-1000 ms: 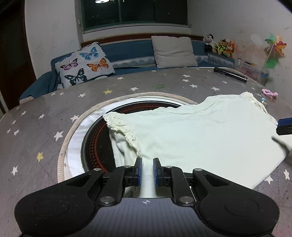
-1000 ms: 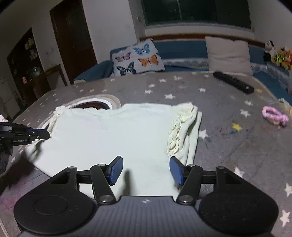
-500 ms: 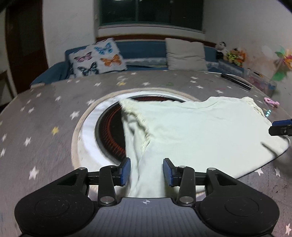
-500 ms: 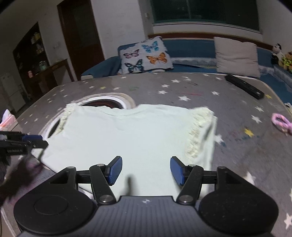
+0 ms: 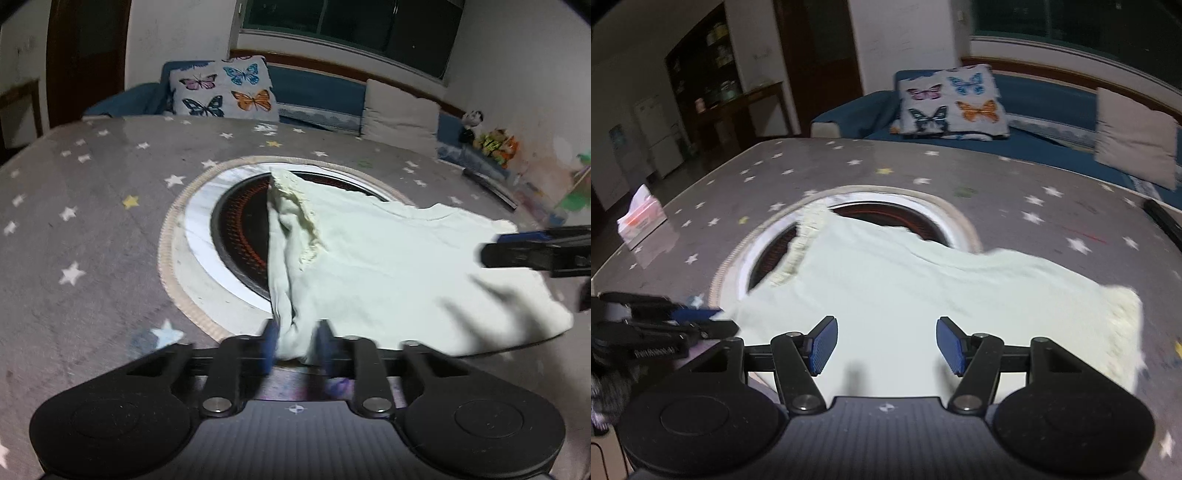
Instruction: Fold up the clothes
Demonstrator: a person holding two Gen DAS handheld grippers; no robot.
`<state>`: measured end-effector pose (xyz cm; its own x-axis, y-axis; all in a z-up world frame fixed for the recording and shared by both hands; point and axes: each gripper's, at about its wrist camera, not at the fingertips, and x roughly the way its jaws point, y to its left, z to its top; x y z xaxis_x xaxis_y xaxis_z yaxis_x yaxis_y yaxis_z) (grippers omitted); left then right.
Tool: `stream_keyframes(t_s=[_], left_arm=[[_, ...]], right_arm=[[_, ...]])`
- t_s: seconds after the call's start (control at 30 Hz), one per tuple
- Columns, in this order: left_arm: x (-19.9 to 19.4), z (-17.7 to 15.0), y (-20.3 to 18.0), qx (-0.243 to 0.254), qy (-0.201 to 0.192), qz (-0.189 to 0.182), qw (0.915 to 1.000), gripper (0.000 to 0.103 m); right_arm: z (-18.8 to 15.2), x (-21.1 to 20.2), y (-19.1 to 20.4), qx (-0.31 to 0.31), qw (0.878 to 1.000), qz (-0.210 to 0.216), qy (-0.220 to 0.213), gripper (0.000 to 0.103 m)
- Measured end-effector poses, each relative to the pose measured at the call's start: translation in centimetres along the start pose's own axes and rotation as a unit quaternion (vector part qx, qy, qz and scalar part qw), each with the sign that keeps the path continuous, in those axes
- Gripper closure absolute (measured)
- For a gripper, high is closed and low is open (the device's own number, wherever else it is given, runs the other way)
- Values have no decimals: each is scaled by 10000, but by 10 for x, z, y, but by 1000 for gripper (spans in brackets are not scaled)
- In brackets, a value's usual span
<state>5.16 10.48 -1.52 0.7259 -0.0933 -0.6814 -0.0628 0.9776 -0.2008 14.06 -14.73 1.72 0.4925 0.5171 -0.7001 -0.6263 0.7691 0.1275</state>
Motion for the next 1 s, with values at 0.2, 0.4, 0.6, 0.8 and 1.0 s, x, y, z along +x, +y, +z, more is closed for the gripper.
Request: stream_keyframes(t_s=[0.2,0.4,0.6,0.8,1.0], left_arm=[[-16,1,-6,-120,-292,-233,9992,91],[-24,4,-19,-99,-510,-456,9976,91],[-29,3,-27,-94,-581,-625,9963,91],[-31,2,-34,-57,-586,-721,9957,92],[-36,8,-44,9,-627,-872,9942,92]], right_arm=[[34,32,34,-138,9995,274,125,38],[63,75,72,-565,9970,298,444,32],[65,112,104,-1299,9874,72,898,32],[59,124,111,-1572,9826,-268,948,56],[59,103,91,-1112,9920,-184,569,82]])
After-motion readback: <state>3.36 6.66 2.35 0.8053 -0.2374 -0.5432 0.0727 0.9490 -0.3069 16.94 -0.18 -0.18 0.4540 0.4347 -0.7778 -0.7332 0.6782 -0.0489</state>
